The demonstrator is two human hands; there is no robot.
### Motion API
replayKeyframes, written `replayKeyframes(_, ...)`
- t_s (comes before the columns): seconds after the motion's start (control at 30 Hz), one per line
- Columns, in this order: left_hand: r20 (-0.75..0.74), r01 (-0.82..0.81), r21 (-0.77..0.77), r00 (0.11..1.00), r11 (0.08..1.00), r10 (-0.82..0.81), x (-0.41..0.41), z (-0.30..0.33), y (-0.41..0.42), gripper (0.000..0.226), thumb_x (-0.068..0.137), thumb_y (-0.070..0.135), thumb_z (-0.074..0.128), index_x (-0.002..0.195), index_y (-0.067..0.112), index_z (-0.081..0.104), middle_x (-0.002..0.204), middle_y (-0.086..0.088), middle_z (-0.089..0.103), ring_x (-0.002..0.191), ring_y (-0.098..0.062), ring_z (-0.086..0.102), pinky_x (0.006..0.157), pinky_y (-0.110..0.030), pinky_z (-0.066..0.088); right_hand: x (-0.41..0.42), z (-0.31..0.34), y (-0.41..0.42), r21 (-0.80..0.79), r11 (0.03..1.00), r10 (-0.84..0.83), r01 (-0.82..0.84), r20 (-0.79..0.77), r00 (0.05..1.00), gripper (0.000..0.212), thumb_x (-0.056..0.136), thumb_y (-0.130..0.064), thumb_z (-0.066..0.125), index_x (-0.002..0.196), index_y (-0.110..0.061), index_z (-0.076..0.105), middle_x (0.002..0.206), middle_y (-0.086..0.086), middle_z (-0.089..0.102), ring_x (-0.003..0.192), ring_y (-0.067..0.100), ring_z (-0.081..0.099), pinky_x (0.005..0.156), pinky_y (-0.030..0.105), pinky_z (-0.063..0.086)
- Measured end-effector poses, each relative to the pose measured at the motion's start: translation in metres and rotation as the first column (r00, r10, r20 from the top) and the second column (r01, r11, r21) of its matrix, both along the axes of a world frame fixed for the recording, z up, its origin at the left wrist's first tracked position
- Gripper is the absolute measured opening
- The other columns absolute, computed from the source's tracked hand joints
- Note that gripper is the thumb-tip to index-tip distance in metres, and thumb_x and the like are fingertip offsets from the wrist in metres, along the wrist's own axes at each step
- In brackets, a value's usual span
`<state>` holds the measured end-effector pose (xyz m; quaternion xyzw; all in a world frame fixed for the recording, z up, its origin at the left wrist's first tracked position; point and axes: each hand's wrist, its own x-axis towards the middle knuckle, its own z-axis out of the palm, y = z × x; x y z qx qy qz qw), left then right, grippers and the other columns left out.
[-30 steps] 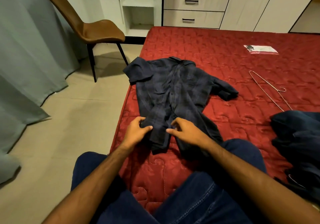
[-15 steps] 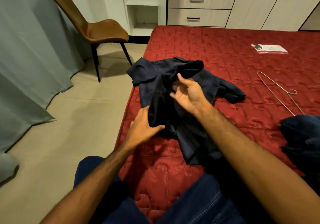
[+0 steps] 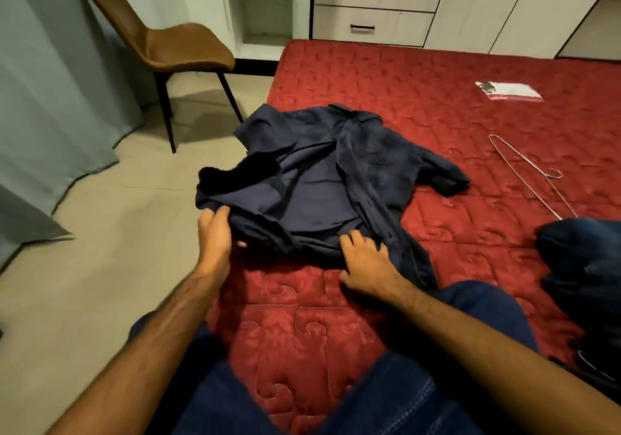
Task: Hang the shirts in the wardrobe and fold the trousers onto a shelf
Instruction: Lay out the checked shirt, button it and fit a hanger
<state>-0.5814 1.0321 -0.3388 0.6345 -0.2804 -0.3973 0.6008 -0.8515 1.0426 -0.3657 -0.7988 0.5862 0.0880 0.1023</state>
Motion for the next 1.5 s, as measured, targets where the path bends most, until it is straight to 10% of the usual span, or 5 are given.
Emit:
replayKeyframes(0.3, -0.241, 0.072, -0.031, 0.967, 0.997, -0.077, 0.028, -0.017, -0.034, 0.038, 0.087, 0.03, 0.076, 0.121, 0.017, 0.063, 0.119, -0.004, 0.072, 0.108, -0.025, 0.069, 0.089, -0.045, 0.054, -0.028, 0.037, -0.031, 0.22, 0.887, 0.461, -0.407, -0.355, 0.813, 0.049, 0.088, -0.017, 0.057, 0.136, -0.023, 0.048, 0.13, 0.003, 0.06, 0.122, 0.027, 0.057, 0.093, 0.041, 0.044)
replayKeyframes(0.57, -0.038, 0.321, -0.16, 0.943, 0.933, -0.331, 0.006, -0.019, -0.004, 0.028, 0.066, 0.013, 0.067, 0.094, 0.013, 0.064, 0.075, 0.011, 0.07, 0.063, -0.004, 0.063, 0.052, -0.018, 0.049, -0.065, 0.092, -0.013, 0.65, 0.716, 0.337, 0.257, -0.643, 0.688, 0.011, 0.084, -0.023, 0.063, 0.089, -0.013, 0.066, 0.103, 0.012, 0.067, 0.098, 0.027, 0.066, 0.093, 0.041, 0.055)
replayKeyframes(0.9, 0.498, 0.599, 0.707, -0.044, 0.376, -0.866, 0.001, -0.048, 0.064, 0.074, 0.057, 0.065, 0.047, 0.103, 0.009, 0.061, 0.099, -0.002, 0.07, 0.09, -0.016, 0.067, 0.077, -0.037, 0.052, -0.152, 0.076, 0.033, 0.57, 0.708, 0.182, 0.418, -0.718, 0.672, 0.036, 0.093, -0.034, 0.064, 0.125, -0.017, 0.064, 0.137, 0.009, 0.058, 0.122, 0.028, 0.056, 0.107, 0.039, 0.044)
replayKeyframes(1.27, 0.262, 0.212, 0.249, 0.925, 0.945, -0.276, -0.042, -0.025, 0.066, 0.059, 0.082, 0.023, 0.082, 0.125, 0.007, 0.045, 0.133, -0.018, 0.054, 0.115, -0.027, 0.057, 0.093, -0.035, 0.051, -0.062, 0.026, 0.057, 0.269, 0.962, 0.031, -0.05, 0.074, 0.997, 0.053, 0.084, -0.047, 0.068, 0.121, -0.013, 0.051, 0.124, 0.015, 0.053, 0.113, 0.035, 0.054, 0.093, 0.044, 0.047)
replayKeyframes(1.5, 0.951, 0.341, 0.263, 0.069, 0.903, -0.303, -0.038, -0.008, 0.074, 0.05, 0.083, 0.054, 0.071, 0.129, 0.042, 0.054, 0.149, 0.001, 0.032, 0.128, -0.031, 0.036, 0.095, -0.05, 0.037, -0.045, 0.016, 0.078, 0.544, 0.781, 0.011, -0.306, 0.478, 0.878, 0.047, 0.082, -0.011, 0.077, 0.125, -0.011, 0.06, 0.085, -0.003, 0.07, 0.083, 0.014, 0.064, 0.082, 0.034, 0.049)
